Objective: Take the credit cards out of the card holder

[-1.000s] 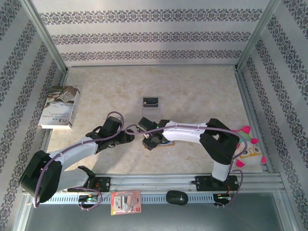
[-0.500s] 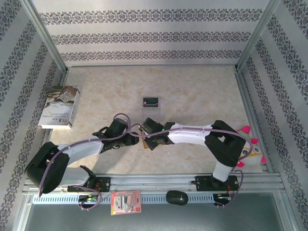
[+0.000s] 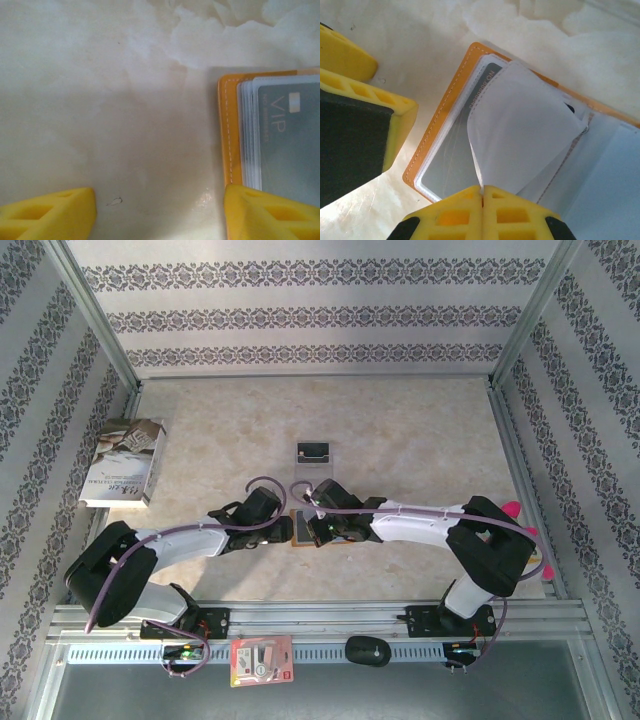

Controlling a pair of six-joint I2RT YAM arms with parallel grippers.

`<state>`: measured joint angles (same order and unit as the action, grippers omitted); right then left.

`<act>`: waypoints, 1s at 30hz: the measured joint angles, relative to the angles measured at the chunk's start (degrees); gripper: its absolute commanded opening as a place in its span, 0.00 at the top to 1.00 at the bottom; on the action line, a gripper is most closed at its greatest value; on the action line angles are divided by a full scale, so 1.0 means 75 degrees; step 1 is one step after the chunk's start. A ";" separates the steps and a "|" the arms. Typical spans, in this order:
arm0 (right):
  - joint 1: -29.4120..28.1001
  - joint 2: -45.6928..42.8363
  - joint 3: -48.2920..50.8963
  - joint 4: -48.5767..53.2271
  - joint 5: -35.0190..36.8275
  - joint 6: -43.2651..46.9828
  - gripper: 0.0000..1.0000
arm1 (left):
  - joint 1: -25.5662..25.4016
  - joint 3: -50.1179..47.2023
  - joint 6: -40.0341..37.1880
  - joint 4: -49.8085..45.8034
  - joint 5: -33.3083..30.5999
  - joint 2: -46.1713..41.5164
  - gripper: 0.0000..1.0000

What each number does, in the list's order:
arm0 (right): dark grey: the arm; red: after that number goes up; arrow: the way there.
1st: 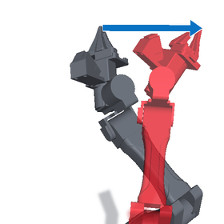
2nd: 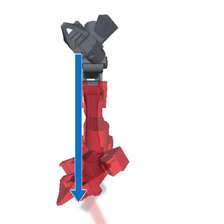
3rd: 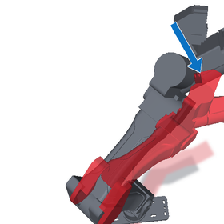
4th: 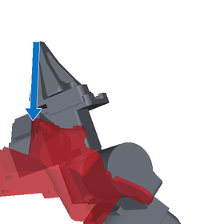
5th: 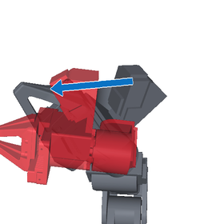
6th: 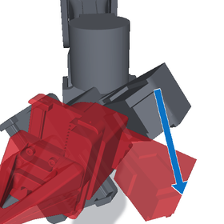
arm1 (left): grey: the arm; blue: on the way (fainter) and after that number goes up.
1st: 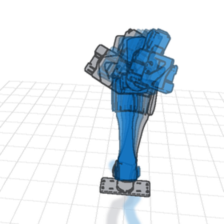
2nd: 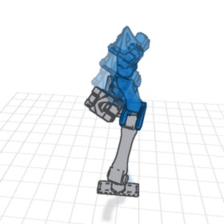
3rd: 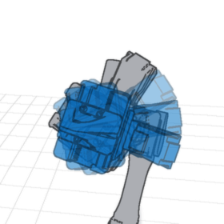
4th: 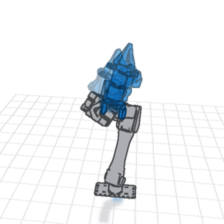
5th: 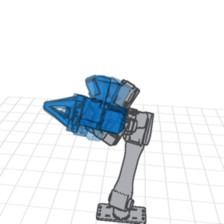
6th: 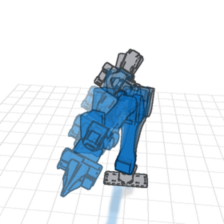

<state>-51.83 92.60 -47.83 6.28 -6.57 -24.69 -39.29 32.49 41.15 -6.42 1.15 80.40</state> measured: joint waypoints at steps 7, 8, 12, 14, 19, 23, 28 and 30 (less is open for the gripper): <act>0.0102 -0.0029 0.0140 -0.0286 -0.0338 -0.0187 1.00 | -0.0230 -0.0017 0.0006 0.0055 -0.0449 -0.0006 0.41; 0.0134 -0.0052 0.0169 -0.0312 -0.0370 -0.0213 1.00 | -0.0259 -0.0082 0.0003 0.0262 -0.0408 -0.0052 0.42; 0.0204 -0.0213 0.0303 -0.0402 -0.0466 -0.0329 1.00 | -0.0513 -0.0073 -0.0035 0.1527 0.0137 0.0000 0.46; 0.0265 -0.0300 0.0335 -0.0388 -0.0493 -0.0358 1.00 | -0.0562 0.0029 -0.0079 0.1606 0.0157 0.0087 0.50; 0.0364 -0.0326 0.0353 -0.0396 -0.0542 -0.0490 1.00 | -0.0571 0.0350 -0.0070 0.1530 0.0160 0.0440 0.59; 0.0358 -0.0326 0.0353 -0.0460 -0.0688 -0.0522 1.00 | -0.0612 0.0350 -0.0044 0.1480 0.0189 0.0440 0.71; 0.0361 -0.0326 0.0353 -0.0484 -0.0746 -0.0525 1.00 | -0.0621 0.0513 -0.0119 0.1011 0.0187 0.0609 0.73; 0.0361 -0.0326 0.0353 -0.0484 -0.0749 -0.0530 1.00 | -0.0621 0.0530 -0.0169 0.0828 0.0189 0.0638 0.72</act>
<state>-49.12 90.15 -45.19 2.66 -12.19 -28.67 -43.94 36.47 39.88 -0.21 2.57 85.19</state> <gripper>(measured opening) 0.045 0.274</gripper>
